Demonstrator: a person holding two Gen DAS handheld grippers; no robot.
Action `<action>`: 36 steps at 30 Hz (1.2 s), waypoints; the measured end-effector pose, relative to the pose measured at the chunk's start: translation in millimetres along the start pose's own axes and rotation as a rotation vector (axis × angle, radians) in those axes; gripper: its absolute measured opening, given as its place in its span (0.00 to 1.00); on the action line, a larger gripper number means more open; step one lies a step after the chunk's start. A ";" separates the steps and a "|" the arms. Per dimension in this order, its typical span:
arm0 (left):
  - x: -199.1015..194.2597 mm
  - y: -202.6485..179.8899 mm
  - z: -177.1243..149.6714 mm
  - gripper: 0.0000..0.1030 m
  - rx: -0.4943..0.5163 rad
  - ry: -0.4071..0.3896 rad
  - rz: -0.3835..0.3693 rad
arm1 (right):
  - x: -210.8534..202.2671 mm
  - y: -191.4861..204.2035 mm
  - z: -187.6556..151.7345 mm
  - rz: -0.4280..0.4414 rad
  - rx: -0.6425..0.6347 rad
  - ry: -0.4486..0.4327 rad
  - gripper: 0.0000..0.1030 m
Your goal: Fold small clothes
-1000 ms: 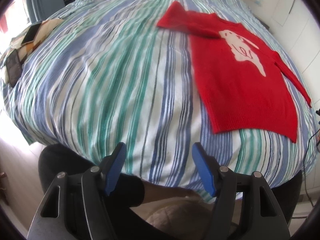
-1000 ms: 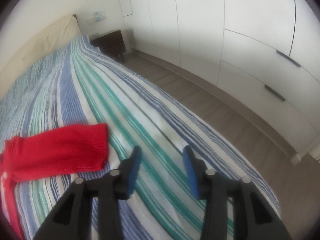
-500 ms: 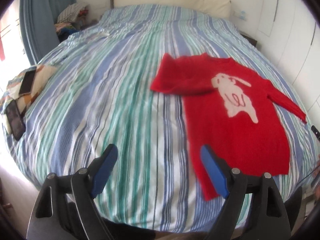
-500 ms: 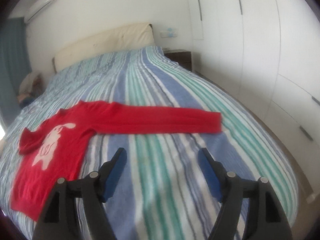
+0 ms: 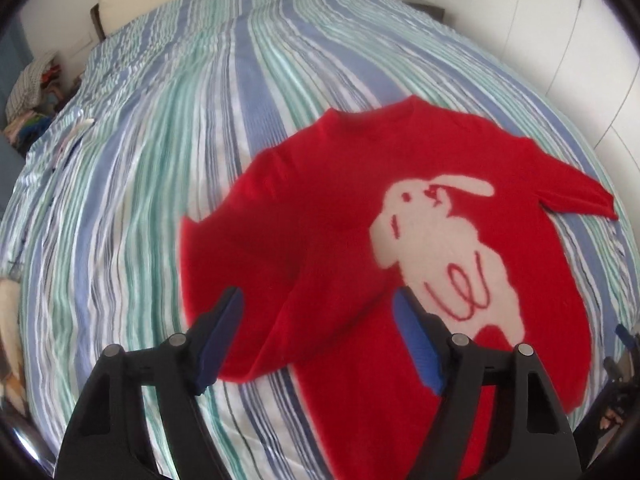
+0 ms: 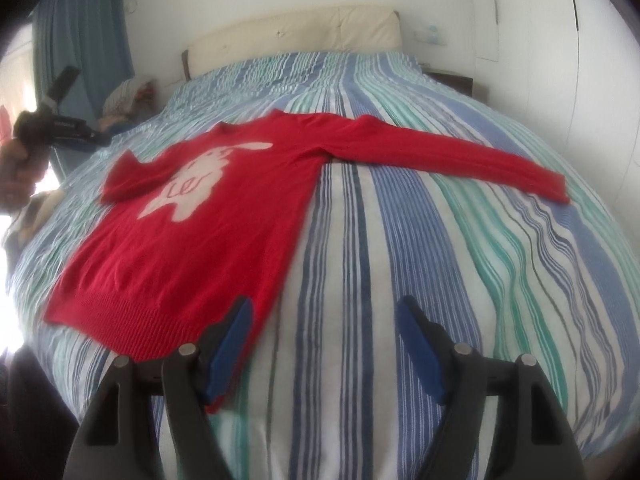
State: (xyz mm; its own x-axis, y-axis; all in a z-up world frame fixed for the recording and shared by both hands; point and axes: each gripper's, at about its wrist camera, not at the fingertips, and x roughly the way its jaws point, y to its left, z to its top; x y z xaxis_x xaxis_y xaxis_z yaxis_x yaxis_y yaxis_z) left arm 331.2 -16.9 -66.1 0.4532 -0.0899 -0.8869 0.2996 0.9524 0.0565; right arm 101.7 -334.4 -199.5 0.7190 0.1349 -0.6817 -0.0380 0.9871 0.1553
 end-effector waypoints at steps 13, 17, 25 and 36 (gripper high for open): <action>84.6 -21.7 -1.1 0.07 0.053 0.102 0.070 | -12.8 1.9 -40.2 -0.016 0.087 0.043 0.71; 41.0 -15.9 -8.4 0.06 0.024 -0.044 0.037 | -9.4 0.0 -45.6 -0.012 0.115 0.058 0.71; -88.1 180.7 -72.4 0.06 -0.725 -0.362 0.078 | -25.6 -0.5 -41.5 -0.024 0.114 0.003 0.71; -24.7 259.2 -229.4 0.23 -1.089 -0.179 0.108 | -27.0 22.0 -41.9 0.012 0.077 0.013 0.71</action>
State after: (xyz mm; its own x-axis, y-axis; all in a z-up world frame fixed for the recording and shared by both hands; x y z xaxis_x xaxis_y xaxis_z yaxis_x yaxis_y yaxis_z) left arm 205.0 299.0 -134.7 0.5738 0.0522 -0.8173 -0.6071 0.6969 -0.3818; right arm 52.4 -312.8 -207.6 0.7097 0.1486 -0.6886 0.0071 0.9760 0.2178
